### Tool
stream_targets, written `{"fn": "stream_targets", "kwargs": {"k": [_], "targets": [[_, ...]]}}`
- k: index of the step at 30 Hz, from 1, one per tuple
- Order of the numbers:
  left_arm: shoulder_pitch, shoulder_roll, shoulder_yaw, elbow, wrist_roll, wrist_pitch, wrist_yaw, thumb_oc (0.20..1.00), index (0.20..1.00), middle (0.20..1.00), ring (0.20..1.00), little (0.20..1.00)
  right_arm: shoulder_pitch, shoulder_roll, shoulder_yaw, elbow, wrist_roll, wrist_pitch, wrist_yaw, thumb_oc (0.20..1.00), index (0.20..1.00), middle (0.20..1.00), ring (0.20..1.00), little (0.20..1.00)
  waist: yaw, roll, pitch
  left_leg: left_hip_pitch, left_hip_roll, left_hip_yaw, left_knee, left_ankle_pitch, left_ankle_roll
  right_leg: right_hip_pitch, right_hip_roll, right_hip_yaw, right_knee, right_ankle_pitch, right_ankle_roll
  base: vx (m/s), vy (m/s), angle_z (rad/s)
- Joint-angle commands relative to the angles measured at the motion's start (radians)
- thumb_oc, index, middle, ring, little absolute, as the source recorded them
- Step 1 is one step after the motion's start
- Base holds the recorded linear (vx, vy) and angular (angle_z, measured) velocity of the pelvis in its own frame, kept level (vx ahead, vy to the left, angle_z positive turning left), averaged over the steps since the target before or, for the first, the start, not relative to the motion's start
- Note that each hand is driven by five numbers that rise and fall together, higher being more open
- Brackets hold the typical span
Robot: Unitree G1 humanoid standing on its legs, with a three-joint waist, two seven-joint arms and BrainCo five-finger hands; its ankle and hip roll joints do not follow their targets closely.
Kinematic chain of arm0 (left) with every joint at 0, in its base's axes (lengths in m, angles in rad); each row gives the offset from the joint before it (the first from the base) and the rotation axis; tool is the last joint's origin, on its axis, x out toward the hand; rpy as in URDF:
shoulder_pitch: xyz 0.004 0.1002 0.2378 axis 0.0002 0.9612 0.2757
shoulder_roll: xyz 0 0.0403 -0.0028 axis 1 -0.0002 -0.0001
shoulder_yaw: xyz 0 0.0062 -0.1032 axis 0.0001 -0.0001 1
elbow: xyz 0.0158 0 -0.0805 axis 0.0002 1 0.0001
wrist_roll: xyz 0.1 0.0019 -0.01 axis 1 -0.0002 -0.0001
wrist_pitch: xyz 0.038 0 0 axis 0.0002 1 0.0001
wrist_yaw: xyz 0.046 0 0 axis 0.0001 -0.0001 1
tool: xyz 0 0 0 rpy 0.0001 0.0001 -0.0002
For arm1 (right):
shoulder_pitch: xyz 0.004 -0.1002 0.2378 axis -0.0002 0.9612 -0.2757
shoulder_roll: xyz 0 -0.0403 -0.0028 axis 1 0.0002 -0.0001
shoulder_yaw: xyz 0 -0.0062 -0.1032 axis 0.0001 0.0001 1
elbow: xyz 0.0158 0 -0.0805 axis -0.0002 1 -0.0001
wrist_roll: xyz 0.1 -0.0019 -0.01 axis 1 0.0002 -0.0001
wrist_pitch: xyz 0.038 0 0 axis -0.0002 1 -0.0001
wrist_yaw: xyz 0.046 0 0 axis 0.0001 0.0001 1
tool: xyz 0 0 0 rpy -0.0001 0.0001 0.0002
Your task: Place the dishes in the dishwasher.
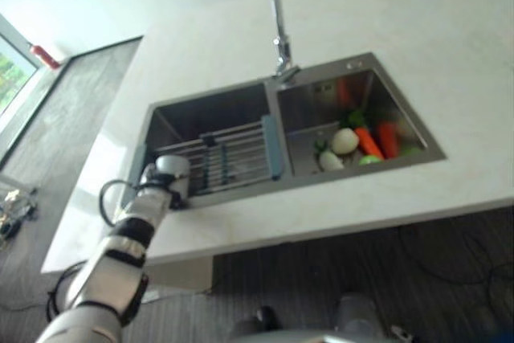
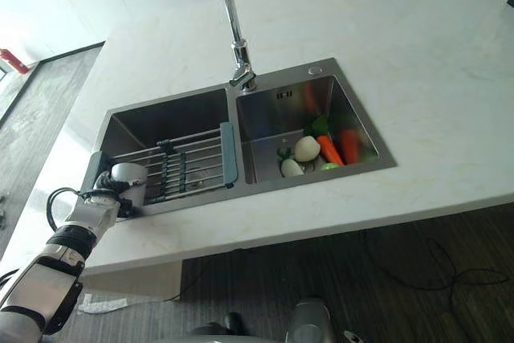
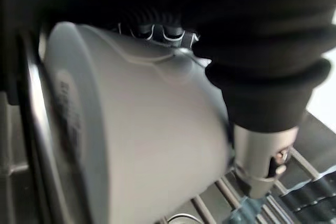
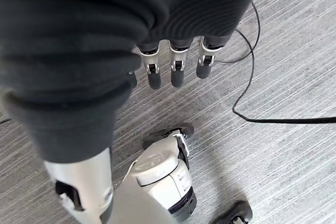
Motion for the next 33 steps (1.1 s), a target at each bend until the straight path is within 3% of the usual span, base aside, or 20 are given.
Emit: {"fn": "stream_targets", "kwargs": {"k": [1, 10, 15, 16, 17, 18, 27, 33], "targets": [[0.026, 0.011, 0.001, 0.065, 0.045, 0.068, -0.021, 1.0, 1.0, 1.0, 1.0, 1.0, -0.017, -0.008, 0.016, -0.021, 0.01, -0.003, -0.002, 1.0, 1.0, 1.0, 1.0, 1.0, -0.025, -0.014, 0.049, -0.058, 0.028, -0.085, 0.071, -0.026, -0.001, 0.052, -0.049, 0.03, -0.121, 0.089, 0.072, 0.03, 0.047, -0.04], [-0.012, 0.012, -0.093, 0.198, 0.142, 0.19, -0.166, 1.0, 1.0, 1.0, 1.0, 1.0, -0.053, -0.052, 0.035, -0.023, -0.004, -0.008, 0.012, 1.0, 1.0, 1.0, 1.0, 1.0, -0.06, 0.002, 0.063, -0.058, 0.031, -0.064, 0.071, -0.024, -0.002, 0.038, -0.045, 0.055, -0.121, 0.091, 0.072, 0.02, 0.046, -0.08], [-0.027, 0.004, -0.119, 0.231, 0.146, 0.2, -0.199, 1.0, 1.0, 1.0, 1.0, 1.0, -0.071, -0.068, 0.038, -0.026, -0.007, -0.015, 0.018, 1.0, 1.0, 1.0, 1.0, 1.0, -0.073, 0.005, 0.073, -0.063, 0.031, -0.056, 0.071, -0.024, -0.002, 0.025, -0.042, 0.07, -0.121, 0.093, 0.073, -0.01, 0.038, -0.08], [-0.029, 0.003, -0.122, 0.234, 0.148, 0.196, -0.199, 0.758, 0.758, 0.758, 0.758, 0.758, -0.074, -0.069, 0.038, -0.026, -0.007, -0.016, 0.019, 1.0, 1.0, 1.0, 1.0, 1.0, -0.074, 0.005, 0.075, -0.064, 0.031, -0.055, 0.071, -0.024, -0.002, 0.023, -0.041, 0.072, -0.121, 0.093, 0.073, -0.02, 0.024, -0.2], [-0.031, 0.003, -0.125, 0.235, 0.153, 0.185, -0.198, 0.407, 0.407, 0.407, 0.407, 0.407, -0.076, -0.07, 0.04, -0.028, -0.006, -0.017, 0.019, 1.0, 1.0, 1.0, 1.0, 1.0, -0.076, 0.004, 0.077, -0.065, 0.032, -0.054, 0.071, -0.024, -0.003, 0.02, -0.041, 0.074, -0.121, 0.094, 0.074, -0.02, 0.015, -0.16], [-0.032, 0.005, -0.128, 0.233, 0.157, 0.18, -0.197, 0.2, 0.2, 0.2, 0.2, 0.2, -0.076, -0.07, 0.041, -0.03, -0.007, -0.018, 0.019, 1.0, 1.0, 1.0, 1.0, 1.0, -0.077, 0.003, 0.078, -0.067, 0.032, -0.053, 0.071, -0.024, -0.003, 0.019, -0.04, 0.075, -0.121, 0.094, 0.074, -0.03, 0.014, -0.06], [-0.064, 0.034, -0.144, 0.158, 0.155, 0.113, -0.181, 0.2, 0.2, 0.2, 0.2, 0.2, -0.078, -0.065, 0.042, -0.046, 0.015, -0.038, 0.022, 1.0, 1.0, 1.0, 1.0, 1.0, -0.071, -0.017, 0.1, -0.085, 0.038, -0.052, 0.071, -0.019, -0.004, -0.002, -0.038, 0.074, -0.121, 0.106, 0.076, -0.07, -0.013, -0.01], [-0.099, 0.073, -0.124, 0.089, 0.161, -0.068, -0.033, 0.2, 0.2, 0.2, 0.2, 0.2, -0.072, -0.05, 0.044, -0.047, 0.034, -0.054, 0.021, 1.0, 1.0, 1.0, 1.0, 1.0, -0.057, -0.032, 0.099, -0.09, 0.039, -0.056, 0.071, -0.018, -0.005, -0.003, -0.044, 0.06, -0.121, 0.11, 0.079, -0.06, -0.038, 0.01]]}}
